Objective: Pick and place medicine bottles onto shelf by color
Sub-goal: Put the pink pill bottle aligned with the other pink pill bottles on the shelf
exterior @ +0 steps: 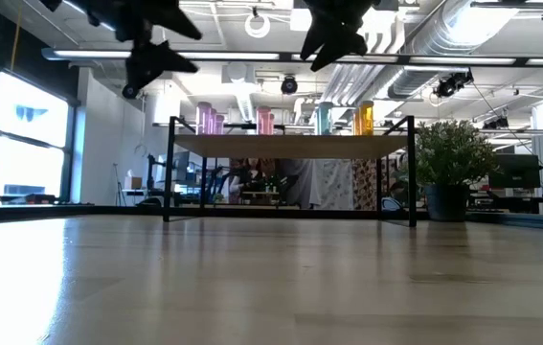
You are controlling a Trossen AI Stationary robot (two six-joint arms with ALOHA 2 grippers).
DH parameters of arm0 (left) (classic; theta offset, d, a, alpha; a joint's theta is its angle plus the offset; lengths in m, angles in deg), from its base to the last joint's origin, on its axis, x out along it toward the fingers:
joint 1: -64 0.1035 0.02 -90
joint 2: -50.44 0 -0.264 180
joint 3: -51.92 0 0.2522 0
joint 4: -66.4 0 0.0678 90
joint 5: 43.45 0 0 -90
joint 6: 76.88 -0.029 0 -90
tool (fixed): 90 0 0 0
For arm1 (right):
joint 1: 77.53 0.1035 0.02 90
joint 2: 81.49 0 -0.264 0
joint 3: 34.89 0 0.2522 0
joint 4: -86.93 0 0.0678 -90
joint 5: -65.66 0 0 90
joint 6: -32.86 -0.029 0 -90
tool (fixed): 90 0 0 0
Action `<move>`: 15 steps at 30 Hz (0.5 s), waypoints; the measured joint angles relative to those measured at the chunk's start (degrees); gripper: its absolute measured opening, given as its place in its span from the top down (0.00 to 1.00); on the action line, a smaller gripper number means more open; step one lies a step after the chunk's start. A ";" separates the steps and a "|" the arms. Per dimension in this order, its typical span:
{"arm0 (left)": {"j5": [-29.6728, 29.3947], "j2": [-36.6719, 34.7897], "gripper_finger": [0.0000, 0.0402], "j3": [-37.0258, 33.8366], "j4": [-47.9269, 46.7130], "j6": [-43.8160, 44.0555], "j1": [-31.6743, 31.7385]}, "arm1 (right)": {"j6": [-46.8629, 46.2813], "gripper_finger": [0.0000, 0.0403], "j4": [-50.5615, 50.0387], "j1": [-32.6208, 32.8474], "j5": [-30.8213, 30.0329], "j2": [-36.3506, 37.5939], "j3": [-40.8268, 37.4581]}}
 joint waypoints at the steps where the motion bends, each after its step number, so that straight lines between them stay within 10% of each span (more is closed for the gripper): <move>1: 0.00 0.00 0.45 0.00 -2.12 2.37 -1.36 | -0.33 0.52 0.01 0.00 0.00 0.00 0.03; 15: -5.57 0.07 0.45 0.00 -18.98 38.82 -25.81 | -0.52 0.52 -0.07 0.60 0.00 0.00 0.03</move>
